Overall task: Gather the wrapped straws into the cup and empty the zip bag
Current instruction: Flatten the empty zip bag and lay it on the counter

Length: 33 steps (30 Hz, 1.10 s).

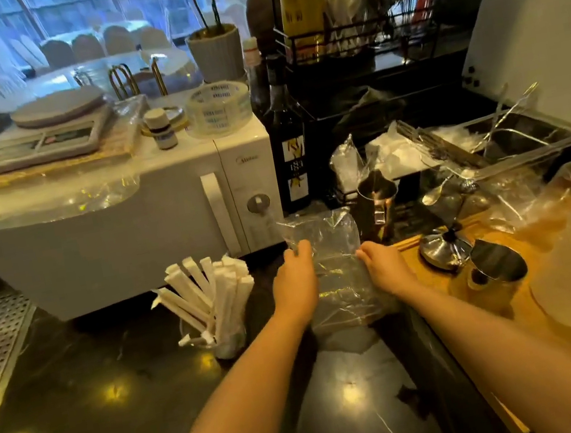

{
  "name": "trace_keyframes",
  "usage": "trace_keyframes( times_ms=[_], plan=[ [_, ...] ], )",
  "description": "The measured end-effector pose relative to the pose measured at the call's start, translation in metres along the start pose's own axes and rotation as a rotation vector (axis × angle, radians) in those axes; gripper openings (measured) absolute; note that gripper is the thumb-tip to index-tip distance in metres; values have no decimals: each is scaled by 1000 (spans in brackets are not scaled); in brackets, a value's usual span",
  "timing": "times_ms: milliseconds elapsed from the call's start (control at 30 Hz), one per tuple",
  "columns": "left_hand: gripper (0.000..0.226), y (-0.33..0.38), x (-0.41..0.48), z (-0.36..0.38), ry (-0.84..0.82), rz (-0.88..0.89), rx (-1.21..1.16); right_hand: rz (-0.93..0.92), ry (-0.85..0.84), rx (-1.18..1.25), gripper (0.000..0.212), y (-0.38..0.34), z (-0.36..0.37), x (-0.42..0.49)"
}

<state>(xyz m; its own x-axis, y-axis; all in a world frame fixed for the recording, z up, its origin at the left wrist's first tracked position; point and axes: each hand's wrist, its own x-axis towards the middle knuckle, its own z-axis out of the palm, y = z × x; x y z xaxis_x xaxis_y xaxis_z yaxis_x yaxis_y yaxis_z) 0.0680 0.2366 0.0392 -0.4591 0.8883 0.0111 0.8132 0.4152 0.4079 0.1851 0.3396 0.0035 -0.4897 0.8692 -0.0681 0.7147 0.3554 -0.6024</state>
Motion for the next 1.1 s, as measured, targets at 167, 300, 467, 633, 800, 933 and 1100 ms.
trace_keyframes(
  times_ms=[167,300,467,633,800,933,1100],
  plan=[
    [25,-12,4,24,-93,-187,-184,23,-92,-88,25,12,14,1],
    [23,-23,5,37,-88,-293,-394,38,-112,0,31,11,18,-2],
    [33,-24,4,39,-55,-382,-549,42,-125,81,22,15,17,3],
    [35,-16,-8,46,-94,-217,-270,-18,-81,-38,29,21,23,5],
    [50,-19,-7,59,-104,-128,115,-66,-126,-263,29,26,35,-1],
    [54,-37,-12,72,-287,-73,272,-56,-80,-174,25,23,30,-1],
    [57,-39,-7,69,-313,-70,267,-233,-45,-511,39,20,25,3]
  ],
)
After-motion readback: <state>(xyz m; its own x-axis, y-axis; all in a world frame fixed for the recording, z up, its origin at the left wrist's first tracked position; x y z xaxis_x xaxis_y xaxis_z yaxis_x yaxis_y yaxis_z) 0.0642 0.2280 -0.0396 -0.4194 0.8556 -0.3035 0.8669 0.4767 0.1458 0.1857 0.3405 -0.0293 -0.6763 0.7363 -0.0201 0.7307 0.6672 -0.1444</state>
